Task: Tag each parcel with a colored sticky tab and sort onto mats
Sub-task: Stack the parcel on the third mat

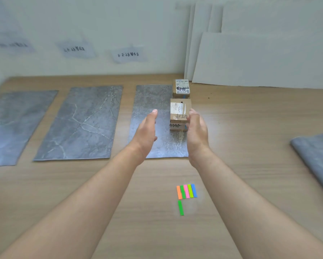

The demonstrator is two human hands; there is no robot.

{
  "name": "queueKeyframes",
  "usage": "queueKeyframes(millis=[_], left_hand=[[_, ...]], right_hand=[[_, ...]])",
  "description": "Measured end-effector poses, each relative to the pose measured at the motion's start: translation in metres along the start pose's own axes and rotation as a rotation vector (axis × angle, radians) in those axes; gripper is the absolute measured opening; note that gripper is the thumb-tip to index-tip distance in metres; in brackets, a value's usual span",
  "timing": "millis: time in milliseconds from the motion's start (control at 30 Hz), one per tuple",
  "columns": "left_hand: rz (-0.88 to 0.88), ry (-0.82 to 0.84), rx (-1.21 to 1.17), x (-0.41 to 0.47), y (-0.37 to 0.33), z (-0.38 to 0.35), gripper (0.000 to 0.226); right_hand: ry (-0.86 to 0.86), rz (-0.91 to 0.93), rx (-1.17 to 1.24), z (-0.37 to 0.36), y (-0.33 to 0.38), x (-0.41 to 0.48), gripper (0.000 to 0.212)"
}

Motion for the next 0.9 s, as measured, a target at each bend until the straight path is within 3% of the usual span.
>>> queueKeyframes(millis=[167,267,367,600,767,900], left_hand=[[-0.084,0.005,-0.012,-0.072,-0.041,0.037,0.056],[-0.134,0.014,-0.037,-0.120,-0.061,0.064,0.055],[-0.178,0.054,-0.059,-0.170,-0.073,0.093,0.054],[-0.226,0.130,-0.088,-0.268,-0.101,0.164,0.052],[-0.247,0.146,-0.087,-0.315,-0.122,0.198,0.063],[-0.299,0.142,-0.086,-0.341,-0.138,0.216,0.052]], right_hand=[[0.036,0.046,0.017,-0.017,0.043,-0.090,0.046],[0.027,0.087,-0.009,-0.034,0.062,-0.149,0.050],[0.000,0.112,0.014,-0.054,0.072,-0.207,0.037],[-0.064,0.159,-0.001,-0.084,0.089,-0.324,0.046],[-0.075,0.171,-0.013,-0.099,0.113,-0.376,0.044],[-0.085,0.208,-0.028,-0.103,0.132,-0.400,0.047]])
Point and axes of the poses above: each hand's wrist, its own x-axis towards the middle knuckle, its own z-axis out of the back of the hand, y = z × x, the point moved 2 cm from there along x, towards the middle knuckle, and after that the axes turned 15 degrees about -x, right-handed, at the moved point
